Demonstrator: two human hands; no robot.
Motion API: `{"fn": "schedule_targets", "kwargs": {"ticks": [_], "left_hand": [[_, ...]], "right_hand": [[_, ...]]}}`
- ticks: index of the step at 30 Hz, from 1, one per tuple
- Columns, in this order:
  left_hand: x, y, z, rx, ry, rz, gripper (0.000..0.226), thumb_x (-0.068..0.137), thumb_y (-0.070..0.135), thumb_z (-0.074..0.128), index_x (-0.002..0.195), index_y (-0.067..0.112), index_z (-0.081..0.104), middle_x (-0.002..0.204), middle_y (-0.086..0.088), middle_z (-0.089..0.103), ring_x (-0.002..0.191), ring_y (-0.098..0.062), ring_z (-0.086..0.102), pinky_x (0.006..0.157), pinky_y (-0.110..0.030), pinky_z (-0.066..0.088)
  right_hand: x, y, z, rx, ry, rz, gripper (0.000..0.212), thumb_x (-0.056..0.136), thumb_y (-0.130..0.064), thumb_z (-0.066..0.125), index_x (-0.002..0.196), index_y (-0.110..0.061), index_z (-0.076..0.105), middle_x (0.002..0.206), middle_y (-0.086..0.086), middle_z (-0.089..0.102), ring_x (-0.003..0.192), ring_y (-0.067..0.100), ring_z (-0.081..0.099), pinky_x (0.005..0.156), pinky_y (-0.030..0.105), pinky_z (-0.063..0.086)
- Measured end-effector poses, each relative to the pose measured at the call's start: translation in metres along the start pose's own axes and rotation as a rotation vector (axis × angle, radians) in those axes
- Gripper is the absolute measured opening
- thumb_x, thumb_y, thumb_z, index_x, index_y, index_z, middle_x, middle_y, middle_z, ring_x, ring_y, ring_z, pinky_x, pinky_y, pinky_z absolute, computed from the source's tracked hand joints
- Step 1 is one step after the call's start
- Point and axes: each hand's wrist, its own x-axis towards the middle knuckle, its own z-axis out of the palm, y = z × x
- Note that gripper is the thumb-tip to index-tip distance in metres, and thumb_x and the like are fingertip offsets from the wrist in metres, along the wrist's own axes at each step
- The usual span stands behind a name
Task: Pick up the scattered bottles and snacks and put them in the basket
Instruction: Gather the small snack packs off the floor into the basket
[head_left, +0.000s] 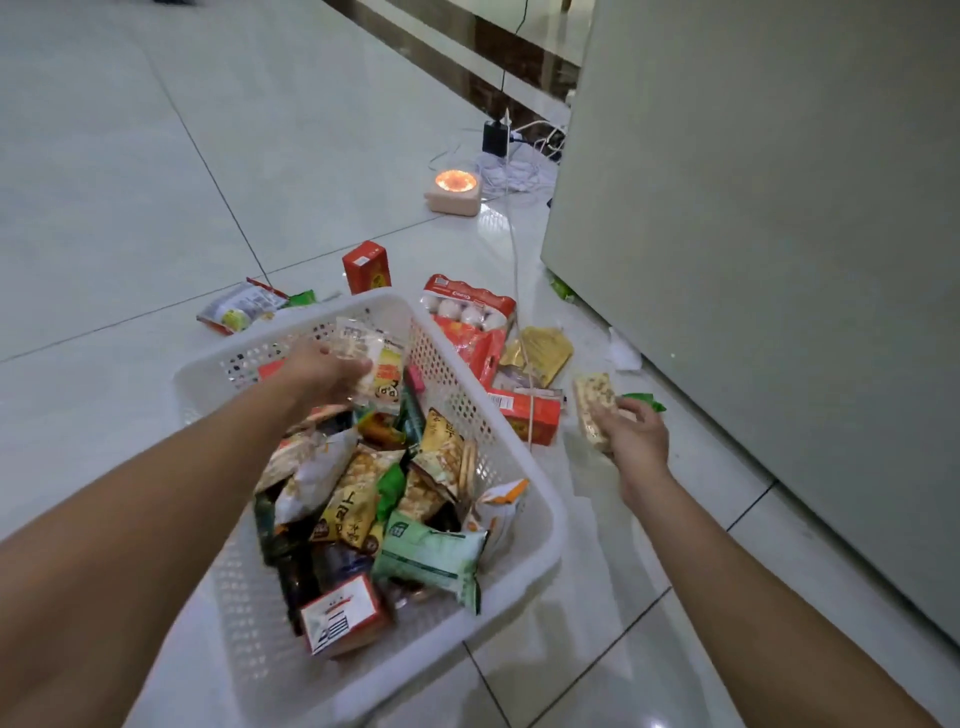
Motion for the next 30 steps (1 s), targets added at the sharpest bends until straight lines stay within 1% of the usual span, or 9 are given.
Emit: {"fn": "schedule_targets", "kwargs": {"ticks": [2,4,6,10,12,16,20,27,30], "left_hand": [[0.005,-0.011,-0.025,0.062,0.099,-0.053,0.016,0.084,0.008,0.067,0.078,-0.002,0.056,0.075,-0.015,0.057,0.060,-0.022,0.055,0.040,-0.020,0.051],[0.008,-0.021,-0.039,0.278,0.148,-0.075,0.026,0.088,0.020,0.065,0.091,-0.006,0.059,0.083,-0.019,0.061,0.069,-0.028,0.059,0.060,-0.033,0.056],[0.007,-0.028,-0.045,0.661,0.180,-0.038,0.047,0.091,0.042,0.056,0.107,-0.003,0.059,0.105,-0.022,0.063,0.095,-0.034,0.060,0.086,-0.043,0.051],[-0.001,-0.031,-0.046,1.019,0.309,0.117,0.066,0.091,0.056,0.043,0.135,0.008,0.037,0.137,-0.023,0.041,0.125,-0.039,0.039,0.097,-0.048,0.040],[-0.002,-0.029,-0.041,1.086,0.335,0.222,0.067,0.092,0.053,0.043,0.142,0.010,0.028,0.142,-0.021,0.035,0.128,-0.037,0.034,0.100,-0.049,0.038],[-0.001,-0.024,-0.022,1.137,0.264,0.338,0.072,0.094,0.051,0.040,0.150,0.014,0.012,0.157,-0.014,0.012,0.144,-0.033,0.012,0.114,-0.048,0.020],[0.003,-0.020,0.005,1.165,0.150,0.418,0.075,0.096,0.050,0.036,0.152,0.019,-0.002,0.160,-0.008,-0.006,0.147,-0.028,-0.004,0.118,-0.045,0.002],[0.021,-0.010,0.020,1.129,0.082,0.380,0.078,0.095,0.055,0.034,0.151,0.021,-0.009,0.159,-0.006,-0.014,0.147,-0.025,-0.011,0.117,-0.045,-0.002],[0.027,0.005,0.009,1.105,0.055,0.354,0.081,0.094,0.056,0.035,0.151,0.020,-0.010,0.159,-0.005,-0.015,0.146,-0.025,-0.013,0.118,-0.046,-0.002]], "right_hand": [[-0.014,-0.016,0.033,-0.060,-0.204,-0.060,0.018,0.082,-0.014,0.070,0.095,-0.018,0.058,0.100,0.010,0.065,0.079,0.018,0.062,0.065,0.025,0.053],[-0.031,-0.022,0.063,-0.189,-0.381,-0.135,0.022,0.086,-0.021,0.066,0.107,-0.017,0.062,0.103,0.005,0.064,0.081,0.013,0.060,0.063,0.020,0.050],[-0.044,-0.019,0.086,-0.334,-0.500,-0.205,0.033,0.092,-0.028,0.059,0.121,-0.011,0.058,0.108,0.005,0.060,0.088,0.012,0.056,0.070,0.020,0.046],[-0.047,-0.004,0.095,-0.573,-0.434,-0.308,0.038,0.094,-0.033,0.052,0.126,-0.012,0.053,0.120,0.006,0.057,0.094,0.019,0.055,0.077,0.032,0.047],[-0.043,0.004,0.087,-0.673,-0.401,-0.348,0.037,0.095,-0.029,0.049,0.128,-0.013,0.052,0.123,0.006,0.058,0.095,0.020,0.057,0.075,0.031,0.047],[-0.033,0.007,0.074,-0.738,-0.375,-0.361,0.039,0.097,-0.022,0.044,0.134,-0.012,0.049,0.134,0.009,0.053,0.120,0.025,0.051,0.097,0.036,0.043],[-0.021,0.009,0.071,-0.753,-0.395,-0.350,0.038,0.098,-0.019,0.041,0.135,-0.012,0.048,0.137,0.008,0.051,0.125,0.024,0.047,0.104,0.039,0.041],[0.005,-0.001,0.055,-0.806,-0.421,-0.334,0.035,0.099,-0.017,0.037,0.132,-0.013,0.049,0.131,0.008,0.052,0.118,0.022,0.050,0.099,0.033,0.044],[0.016,-0.030,0.065,-0.794,-0.418,-0.256,0.037,0.100,-0.020,0.036,0.135,-0.012,0.045,0.135,0.011,0.049,0.112,0.021,0.054,0.077,0.024,0.049]]}}
